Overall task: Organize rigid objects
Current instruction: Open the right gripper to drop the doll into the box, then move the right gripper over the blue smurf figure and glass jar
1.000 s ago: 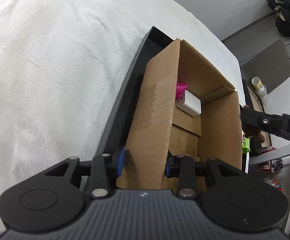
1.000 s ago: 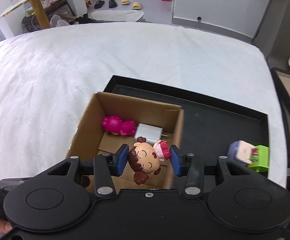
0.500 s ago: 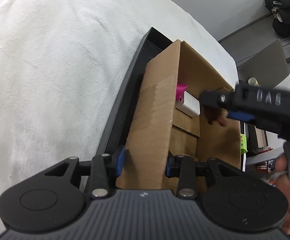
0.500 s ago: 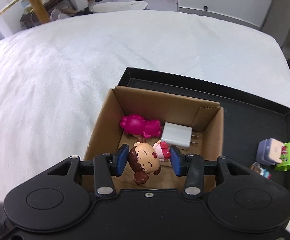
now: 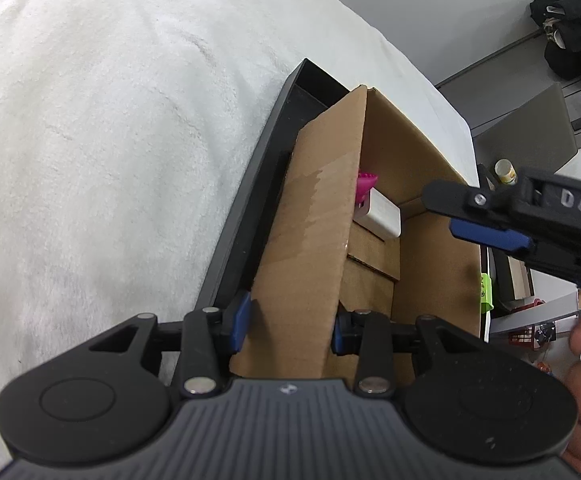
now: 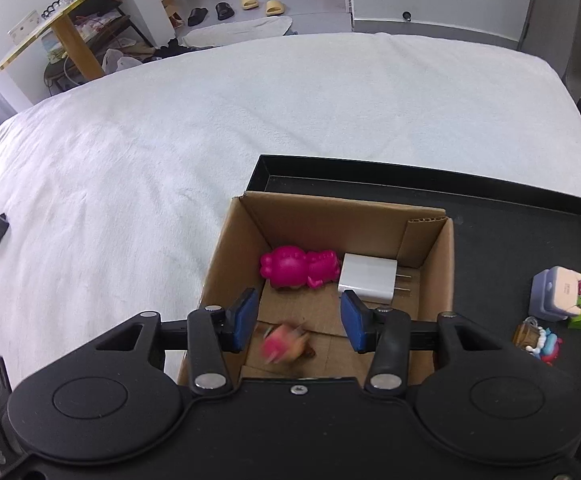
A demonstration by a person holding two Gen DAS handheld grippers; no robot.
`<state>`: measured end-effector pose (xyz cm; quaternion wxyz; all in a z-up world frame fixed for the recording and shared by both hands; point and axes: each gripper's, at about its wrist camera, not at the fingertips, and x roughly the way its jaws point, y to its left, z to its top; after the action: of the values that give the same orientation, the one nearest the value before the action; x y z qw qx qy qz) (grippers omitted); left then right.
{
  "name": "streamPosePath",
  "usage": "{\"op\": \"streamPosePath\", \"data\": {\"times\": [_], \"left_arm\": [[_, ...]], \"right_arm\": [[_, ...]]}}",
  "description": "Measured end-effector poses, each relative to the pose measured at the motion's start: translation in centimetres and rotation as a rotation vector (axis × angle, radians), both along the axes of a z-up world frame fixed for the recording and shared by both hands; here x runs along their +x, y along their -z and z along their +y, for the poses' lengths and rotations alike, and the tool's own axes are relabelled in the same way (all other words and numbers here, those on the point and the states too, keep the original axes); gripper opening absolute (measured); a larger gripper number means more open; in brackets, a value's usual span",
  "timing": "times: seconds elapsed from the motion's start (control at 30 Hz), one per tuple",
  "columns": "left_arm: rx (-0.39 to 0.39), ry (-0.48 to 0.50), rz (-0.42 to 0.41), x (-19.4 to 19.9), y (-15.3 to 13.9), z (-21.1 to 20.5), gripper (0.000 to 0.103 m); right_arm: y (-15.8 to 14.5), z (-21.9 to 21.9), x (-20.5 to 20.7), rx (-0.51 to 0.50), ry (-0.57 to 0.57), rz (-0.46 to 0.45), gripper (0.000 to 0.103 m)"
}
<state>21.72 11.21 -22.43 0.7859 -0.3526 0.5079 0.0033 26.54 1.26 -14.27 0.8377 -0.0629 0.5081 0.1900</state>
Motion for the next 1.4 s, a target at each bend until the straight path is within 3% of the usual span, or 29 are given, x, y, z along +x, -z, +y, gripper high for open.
{"op": "streamPosePath", "data": {"times": [0.57, 0.83, 1.4], "left_arm": [[0.032, -0.015, 0.005, 0.0, -0.5, -0.2, 0.037], [0.054, -0.028, 0.014, 0.3, -0.6, -0.6, 0.036], [0.092, -0.073, 0.039, 0.3, -0.8, -1.2, 0.035]], "right_arm": [[-2.4, -4.3, -2.0, -0.058, -0.004, -0.019, 0.053], [-3.6, -8.5, -2.5, -0.054, 0.042, -0.049, 0.064], [-2.8, -19.5, -1.0, 0.017, 0.180, -0.053, 0.069]]}}
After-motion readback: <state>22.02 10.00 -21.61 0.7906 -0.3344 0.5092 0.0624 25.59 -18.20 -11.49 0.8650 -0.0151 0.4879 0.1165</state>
